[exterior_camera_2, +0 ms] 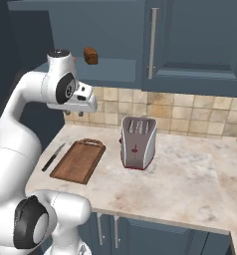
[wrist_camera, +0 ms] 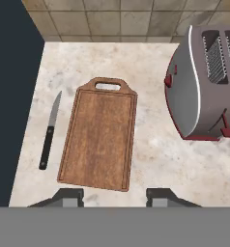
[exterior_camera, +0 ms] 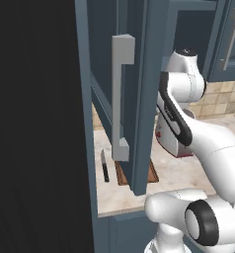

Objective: Pick the bread, place it on the cutting board, pick the jam, place it on the counter, and close the cabinet.

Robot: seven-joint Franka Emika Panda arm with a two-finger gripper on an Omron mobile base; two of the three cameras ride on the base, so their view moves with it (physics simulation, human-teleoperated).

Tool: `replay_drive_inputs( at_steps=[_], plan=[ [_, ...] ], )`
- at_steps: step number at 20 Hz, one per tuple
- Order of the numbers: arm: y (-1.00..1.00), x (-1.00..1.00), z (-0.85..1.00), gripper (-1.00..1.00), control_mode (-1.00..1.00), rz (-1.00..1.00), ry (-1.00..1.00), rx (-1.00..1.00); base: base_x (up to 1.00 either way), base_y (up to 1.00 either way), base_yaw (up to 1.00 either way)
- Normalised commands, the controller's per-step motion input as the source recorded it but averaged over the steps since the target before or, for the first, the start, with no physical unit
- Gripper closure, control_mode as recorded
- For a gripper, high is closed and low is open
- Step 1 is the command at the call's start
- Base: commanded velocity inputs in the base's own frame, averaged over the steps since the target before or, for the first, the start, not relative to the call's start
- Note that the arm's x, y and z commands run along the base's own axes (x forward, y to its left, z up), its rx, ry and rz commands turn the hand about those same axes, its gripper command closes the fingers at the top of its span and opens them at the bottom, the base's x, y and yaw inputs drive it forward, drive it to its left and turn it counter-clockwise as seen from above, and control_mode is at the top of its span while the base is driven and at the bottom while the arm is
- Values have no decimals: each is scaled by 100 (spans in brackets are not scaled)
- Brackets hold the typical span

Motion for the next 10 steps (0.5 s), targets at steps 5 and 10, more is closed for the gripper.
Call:
replay_drive_inputs(
  at_steps=[5, 10],
  plan=[
    [0, 0, 0, -100, -100, 2, -3, 0, 0, 0, 0],
    [0, -17, 3, -100, -100, 5, -20, -1, 0, 0, 0]
  ],
)
